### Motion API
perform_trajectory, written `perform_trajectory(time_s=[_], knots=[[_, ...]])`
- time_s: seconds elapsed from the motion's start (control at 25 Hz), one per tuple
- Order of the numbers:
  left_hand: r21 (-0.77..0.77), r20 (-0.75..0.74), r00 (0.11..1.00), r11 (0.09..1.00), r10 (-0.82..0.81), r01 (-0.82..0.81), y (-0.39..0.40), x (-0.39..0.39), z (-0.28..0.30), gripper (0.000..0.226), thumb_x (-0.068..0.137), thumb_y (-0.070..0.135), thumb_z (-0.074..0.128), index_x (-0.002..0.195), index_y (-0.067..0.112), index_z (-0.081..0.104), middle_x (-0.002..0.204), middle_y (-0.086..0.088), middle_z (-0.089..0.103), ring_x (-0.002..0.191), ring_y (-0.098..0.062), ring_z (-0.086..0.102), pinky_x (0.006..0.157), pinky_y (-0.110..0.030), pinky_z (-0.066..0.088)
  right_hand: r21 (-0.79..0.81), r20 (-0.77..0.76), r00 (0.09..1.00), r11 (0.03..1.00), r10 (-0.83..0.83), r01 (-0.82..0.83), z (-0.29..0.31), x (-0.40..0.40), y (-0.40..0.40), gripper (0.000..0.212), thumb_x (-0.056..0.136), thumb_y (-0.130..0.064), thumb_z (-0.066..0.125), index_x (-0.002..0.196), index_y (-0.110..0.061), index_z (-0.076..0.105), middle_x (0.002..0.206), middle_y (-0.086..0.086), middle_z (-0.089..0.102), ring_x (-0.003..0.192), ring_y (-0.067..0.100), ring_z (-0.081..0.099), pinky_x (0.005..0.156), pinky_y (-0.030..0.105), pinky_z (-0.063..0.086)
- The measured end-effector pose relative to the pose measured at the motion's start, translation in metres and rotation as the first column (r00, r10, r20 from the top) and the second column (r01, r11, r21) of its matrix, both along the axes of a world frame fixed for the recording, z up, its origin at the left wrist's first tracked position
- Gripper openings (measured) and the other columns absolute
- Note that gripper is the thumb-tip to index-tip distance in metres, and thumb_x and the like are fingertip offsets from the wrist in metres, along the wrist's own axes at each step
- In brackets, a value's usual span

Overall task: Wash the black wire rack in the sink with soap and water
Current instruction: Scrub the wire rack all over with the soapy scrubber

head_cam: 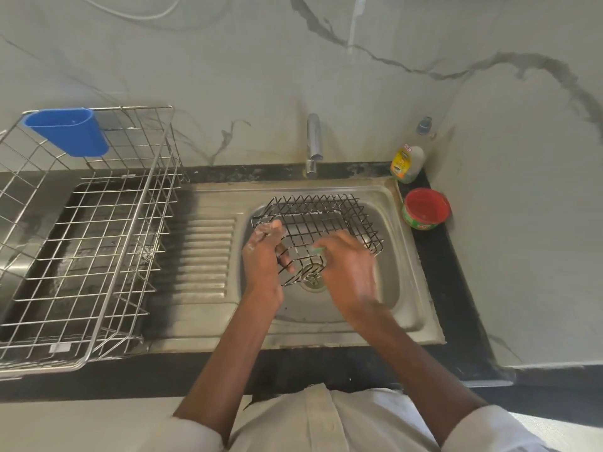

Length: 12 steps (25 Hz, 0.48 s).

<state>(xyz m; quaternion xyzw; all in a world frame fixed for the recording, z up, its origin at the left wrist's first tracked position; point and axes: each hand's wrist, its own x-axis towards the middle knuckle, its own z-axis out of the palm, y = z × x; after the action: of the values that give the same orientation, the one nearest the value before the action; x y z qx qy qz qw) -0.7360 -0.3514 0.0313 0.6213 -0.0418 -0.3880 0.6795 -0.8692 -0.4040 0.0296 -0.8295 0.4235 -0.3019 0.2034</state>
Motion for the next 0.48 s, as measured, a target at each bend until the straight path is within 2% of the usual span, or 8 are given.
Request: perform_trajectory(time_s=[0.08, 0.16, 0.2, 0.28, 0.32, 0.36, 0.4, 0.48], knots=[[-0.003, 0.004, 1.000, 1.000, 0.014, -0.014, 0.002, 0.001, -0.002, 0.013, 0.102, 0.021, 0.072, 0.089, 0.019, 0.069, 0.059, 0.001, 0.047, 0.047, -0.013, 0.041, 0.040, -0.027, 0.038, -0.096, -0.033, 0.982, 0.978, 0.185, -0.187, 0.000, 0.010, 0.017, 0.041, 0.070, 0.023, 0.071, 0.095, -0.009, 0.078, 0.093, 0.001, 0.072, 0.082, 0.017, 0.067, 0.068, 0.019, 0.052], [0.019, -0.022, 0.999, 0.999, 0.035, -0.034, 0.005, 0.004, -0.004, 0.009, 0.102, 0.019, 0.070, 0.093, 0.017, 0.071, 0.061, 0.001, 0.048, 0.047, -0.013, 0.041, 0.040, -0.026, 0.036, -0.138, -0.068, 0.964, 0.954, 0.258, -0.265, -0.006, 0.002, 0.010, 0.043, 0.068, 0.025, 0.069, 0.095, -0.007, 0.078, 0.094, 0.002, 0.072, 0.083, 0.018, 0.067, 0.070, 0.019, 0.049], [0.031, -0.037, 0.998, 0.999, 0.046, -0.045, 0.006, 0.005, -0.005, 0.006, 0.102, 0.019, 0.070, 0.098, 0.015, 0.072, 0.061, 0.001, 0.049, 0.046, -0.012, 0.041, 0.040, -0.026, 0.036, -0.111, -0.074, 0.979, 0.974, 0.191, -0.199, -0.011, -0.010, 0.000, 0.044, 0.068, 0.025, 0.068, 0.096, -0.008, 0.078, 0.095, 0.002, 0.073, 0.084, 0.019, 0.068, 0.070, 0.021, 0.053], [0.056, -0.048, 0.997, 0.997, 0.063, -0.060, 0.005, 0.006, -0.008, 0.007, 0.103, 0.019, 0.069, 0.105, 0.013, 0.072, 0.063, 0.002, 0.051, 0.045, -0.011, 0.042, 0.039, -0.025, 0.036, 0.046, -0.115, 0.989, 0.994, -0.096, 0.102, -0.019, -0.035, -0.022, 0.042, 0.074, 0.021, 0.069, 0.100, -0.011, 0.078, 0.101, 0.004, 0.074, 0.087, 0.020, 0.070, 0.072, 0.029, 0.060], [0.061, -0.048, 0.997, 0.996, 0.067, -0.064, 0.004, 0.005, -0.009, 0.008, 0.103, 0.019, 0.069, 0.107, 0.013, 0.072, 0.064, 0.002, 0.051, 0.045, -0.010, 0.042, 0.038, -0.025, 0.036, 0.120, -0.139, 0.964, 0.963, -0.224, 0.241, -0.020, -0.042, -0.029, 0.038, 0.079, 0.017, 0.069, 0.103, -0.012, 0.078, 0.104, 0.004, 0.074, 0.088, 0.019, 0.070, 0.074, 0.028, 0.058], [0.060, -0.048, 0.996, 0.996, 0.068, -0.066, 0.003, 0.004, -0.010, 0.008, 0.103, 0.020, 0.068, 0.107, 0.014, 0.072, 0.064, 0.002, 0.051, 0.046, -0.010, 0.042, 0.039, -0.025, 0.036, 0.157, -0.131, 0.950, 0.940, -0.283, 0.302, -0.019, -0.041, -0.029, 0.034, 0.084, 0.013, 0.069, 0.105, -0.012, 0.078, 0.105, 0.004, 0.074, 0.088, 0.014, 0.069, 0.075, 0.021, 0.054], [0.061, -0.049, 0.996, 0.996, 0.069, -0.066, 0.001, 0.003, -0.011, 0.008, 0.104, 0.020, 0.067, 0.106, 0.015, 0.072, 0.064, 0.003, 0.050, 0.046, -0.010, 0.042, 0.039, -0.025, 0.036, 0.154, -0.085, 0.958, 0.946, -0.275, 0.286, -0.013, -0.031, -0.022, 0.031, 0.085, 0.011, 0.070, 0.104, -0.012, 0.078, 0.104, 0.003, 0.074, 0.085, 0.010, 0.066, 0.074, 0.012, 0.047], [0.053, -0.047, 0.997, 0.997, 0.059, -0.057, 0.000, 0.000, -0.012, 0.007, 0.102, 0.022, 0.069, 0.098, 0.019, 0.072, 0.061, 0.004, 0.048, 0.046, -0.011, 0.040, 0.040, -0.026, 0.034, 0.048, 0.006, 0.998, 0.997, -0.065, 0.065, -0.004, -0.005, -0.001, 0.033, 0.081, 0.016, 0.070, 0.099, -0.010, 0.079, 0.097, 0.002, 0.075, 0.080, 0.011, 0.066, 0.072, 0.007, 0.042]])
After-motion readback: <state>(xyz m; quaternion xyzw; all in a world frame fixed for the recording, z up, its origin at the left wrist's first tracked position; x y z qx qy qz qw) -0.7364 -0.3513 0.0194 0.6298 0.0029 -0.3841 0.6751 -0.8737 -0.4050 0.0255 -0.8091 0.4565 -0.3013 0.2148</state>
